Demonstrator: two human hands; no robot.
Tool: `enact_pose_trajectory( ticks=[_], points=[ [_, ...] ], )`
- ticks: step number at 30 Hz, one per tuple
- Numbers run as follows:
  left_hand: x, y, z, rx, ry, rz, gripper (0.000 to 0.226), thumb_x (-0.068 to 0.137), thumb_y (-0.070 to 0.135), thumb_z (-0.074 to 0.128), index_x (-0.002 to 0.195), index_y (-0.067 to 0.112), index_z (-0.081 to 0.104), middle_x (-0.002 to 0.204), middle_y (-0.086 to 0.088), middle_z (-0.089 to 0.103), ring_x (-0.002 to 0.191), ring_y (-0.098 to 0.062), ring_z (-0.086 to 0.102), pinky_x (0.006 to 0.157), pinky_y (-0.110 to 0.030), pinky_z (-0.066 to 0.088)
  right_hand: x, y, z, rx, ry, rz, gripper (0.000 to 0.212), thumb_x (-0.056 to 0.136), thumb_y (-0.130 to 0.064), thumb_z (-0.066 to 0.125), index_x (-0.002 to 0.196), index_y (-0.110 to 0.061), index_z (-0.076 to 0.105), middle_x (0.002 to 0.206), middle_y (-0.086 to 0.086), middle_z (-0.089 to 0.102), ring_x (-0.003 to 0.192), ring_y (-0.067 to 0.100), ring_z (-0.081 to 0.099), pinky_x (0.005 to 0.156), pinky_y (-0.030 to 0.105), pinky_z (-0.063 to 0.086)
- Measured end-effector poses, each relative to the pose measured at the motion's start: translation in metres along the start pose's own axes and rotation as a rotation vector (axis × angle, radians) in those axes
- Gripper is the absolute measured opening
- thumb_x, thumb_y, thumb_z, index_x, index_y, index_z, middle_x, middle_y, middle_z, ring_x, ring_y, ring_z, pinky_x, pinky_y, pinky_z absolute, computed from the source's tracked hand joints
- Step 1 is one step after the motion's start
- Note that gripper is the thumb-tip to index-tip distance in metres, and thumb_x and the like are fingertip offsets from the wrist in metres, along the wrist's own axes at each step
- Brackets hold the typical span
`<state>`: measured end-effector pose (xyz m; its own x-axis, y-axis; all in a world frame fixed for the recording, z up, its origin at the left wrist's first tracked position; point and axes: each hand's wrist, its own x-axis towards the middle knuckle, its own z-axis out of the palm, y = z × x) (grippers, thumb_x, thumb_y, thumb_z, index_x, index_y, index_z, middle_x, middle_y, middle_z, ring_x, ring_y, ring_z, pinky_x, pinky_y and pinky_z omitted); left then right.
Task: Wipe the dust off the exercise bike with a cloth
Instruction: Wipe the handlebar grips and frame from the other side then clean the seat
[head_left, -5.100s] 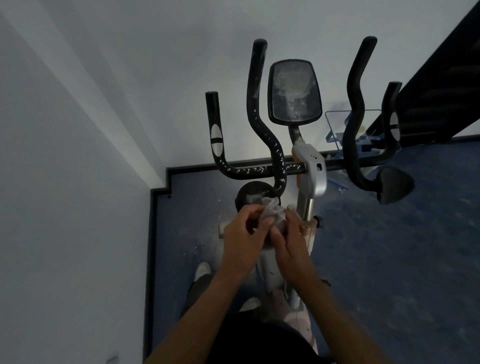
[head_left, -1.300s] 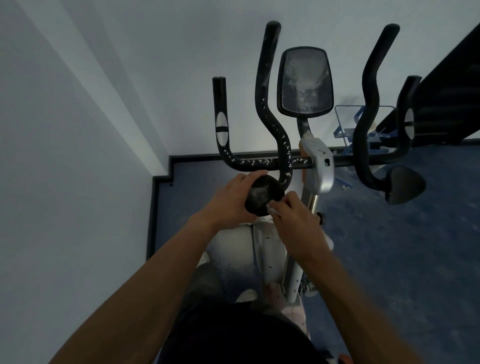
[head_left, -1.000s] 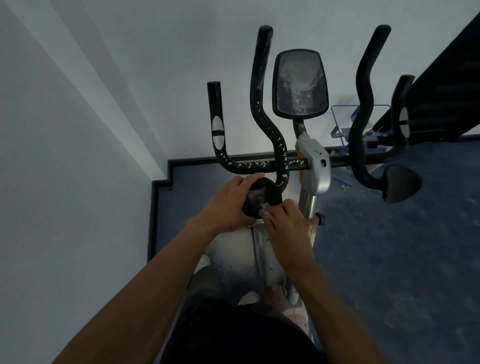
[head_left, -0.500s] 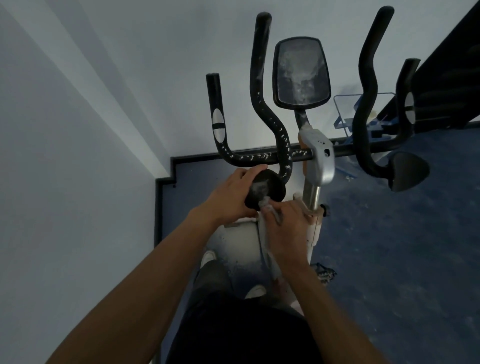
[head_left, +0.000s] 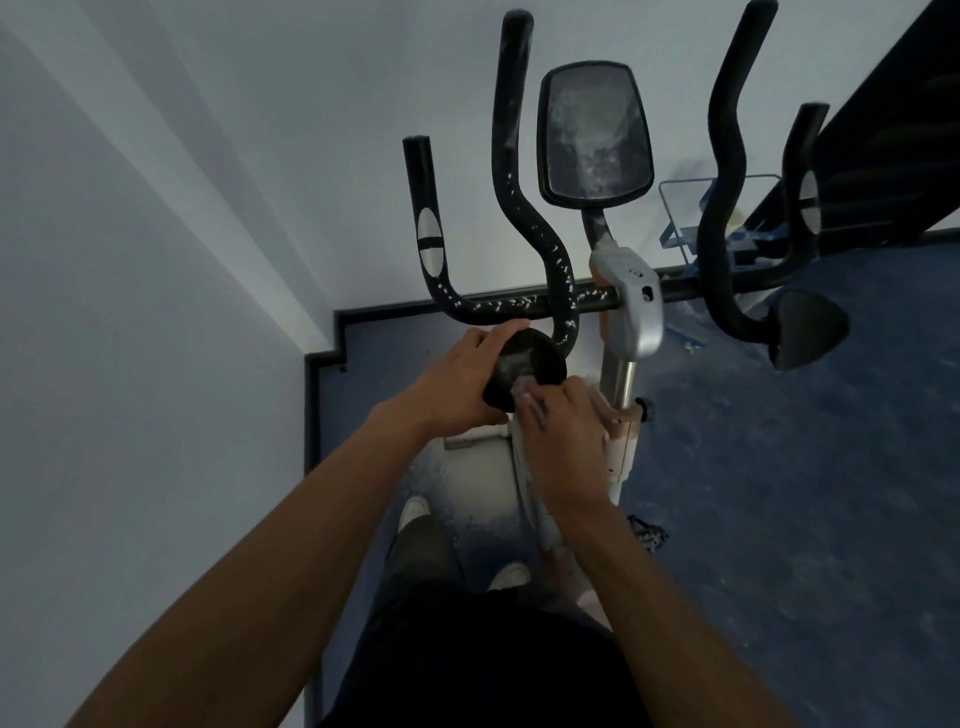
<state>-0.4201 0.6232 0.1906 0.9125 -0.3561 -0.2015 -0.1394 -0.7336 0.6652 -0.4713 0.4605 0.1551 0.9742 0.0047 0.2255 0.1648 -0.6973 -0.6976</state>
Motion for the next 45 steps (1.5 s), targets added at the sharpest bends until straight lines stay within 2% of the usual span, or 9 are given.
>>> enact_pose_trajectory(
  ticks=[2,6,9,13,20,29,38,42,45],
  points=[
    [-0.001,0.000,0.000,-0.005,0.005,0.002,0.110,0.072,0.029,0.088,0.154,0.042,0.016,0.147,-0.011,0.036,0.129,-0.031,0.049,0.108,-0.048,0.047,-0.011,0.002,0.002,-0.027,-0.045,-0.011,0.011,0.099,-0.015,0.065,0.096,-0.005,0.068,0.099,0.005,0.056,0.073,0.012,0.053,0.061,0.027,0.049],
    [-0.002,-0.001,0.001,-0.008,0.008,-0.010,0.111,0.073,0.028,0.088,0.155,0.042,0.015,0.147,-0.011,0.037,0.129,-0.031,0.049,0.107,-0.048,0.047,-0.005,-0.002,-0.005,-0.053,-0.029,-0.014,0.014,0.101,-0.019,0.063,0.099,-0.007,0.070,0.098,0.001,0.055,0.071,0.005,0.050,0.059,0.012,0.043],
    [-0.001,0.001,-0.001,-0.006,-0.001,-0.021,0.113,0.073,0.020,0.088,0.156,0.041,0.015,0.147,-0.010,0.037,0.129,-0.030,0.049,0.106,-0.046,0.048,0.025,-0.011,-0.015,-0.093,0.024,-0.068,0.020,0.104,-0.021,0.058,0.116,-0.008,0.068,0.108,0.005,0.053,0.076,0.009,0.057,0.067,0.018,0.054],
    [-0.003,0.003,-0.002,-0.019,0.002,-0.023,0.111,0.073,0.018,0.086,0.155,0.042,0.015,0.145,-0.010,0.038,0.127,-0.030,0.050,0.106,-0.046,0.048,0.028,-0.011,-0.025,-0.279,-0.072,-0.188,0.017,0.099,-0.014,0.063,0.114,-0.009,0.065,0.108,0.009,0.053,0.079,0.017,0.058,0.067,0.034,0.060],
    [-0.003,0.002,0.000,-0.034,0.002,-0.039,0.111,0.073,0.019,0.085,0.154,0.044,0.015,0.145,-0.009,0.038,0.127,-0.028,0.049,0.105,-0.048,0.049,0.028,-0.007,-0.032,-0.262,-0.025,-0.268,0.017,0.096,-0.012,0.068,0.112,-0.007,0.069,0.098,0.009,0.056,0.074,0.016,0.057,0.060,0.028,0.054],
    [-0.003,0.002,0.000,-0.058,0.011,-0.035,0.108,0.074,0.018,0.084,0.155,0.042,0.016,0.145,-0.009,0.038,0.127,-0.028,0.049,0.105,-0.046,0.049,0.026,0.005,-0.040,-0.407,-0.197,-0.299,0.022,0.092,-0.016,0.073,0.112,-0.015,0.067,0.107,0.007,0.056,0.081,0.019,0.061,0.062,0.036,0.059],
    [-0.003,0.003,0.000,-0.051,0.006,-0.036,0.109,0.074,0.019,0.084,0.156,0.041,0.016,0.146,-0.009,0.039,0.127,-0.029,0.049,0.105,-0.047,0.048,0.048,-0.013,-0.037,-0.423,-0.140,-0.283,0.022,0.090,-0.014,0.074,0.111,-0.012,0.068,0.103,0.007,0.057,0.078,0.019,0.061,0.060,0.036,0.058],
    [-0.001,0.001,0.001,-0.054,0.015,-0.038,0.108,0.073,0.021,0.085,0.154,0.044,0.016,0.144,-0.009,0.040,0.126,-0.028,0.050,0.104,-0.050,0.048,0.016,-0.009,-0.043,-0.516,-0.135,-0.308,0.020,0.081,-0.015,0.080,0.099,-0.020,0.074,0.091,0.000,0.062,0.071,0.014,0.064,0.055,0.028,0.044],
    [-0.002,0.000,0.002,-0.051,0.020,-0.027,0.109,0.073,0.021,0.086,0.154,0.044,0.016,0.145,-0.009,0.040,0.127,-0.028,0.049,0.105,-0.049,0.048,0.015,-0.006,-0.038,-0.362,-0.112,-0.252,0.013,0.088,-0.015,0.077,0.102,-0.017,0.074,0.092,0.003,0.060,0.067,0.015,0.063,0.060,0.025,0.038]
  ],
)
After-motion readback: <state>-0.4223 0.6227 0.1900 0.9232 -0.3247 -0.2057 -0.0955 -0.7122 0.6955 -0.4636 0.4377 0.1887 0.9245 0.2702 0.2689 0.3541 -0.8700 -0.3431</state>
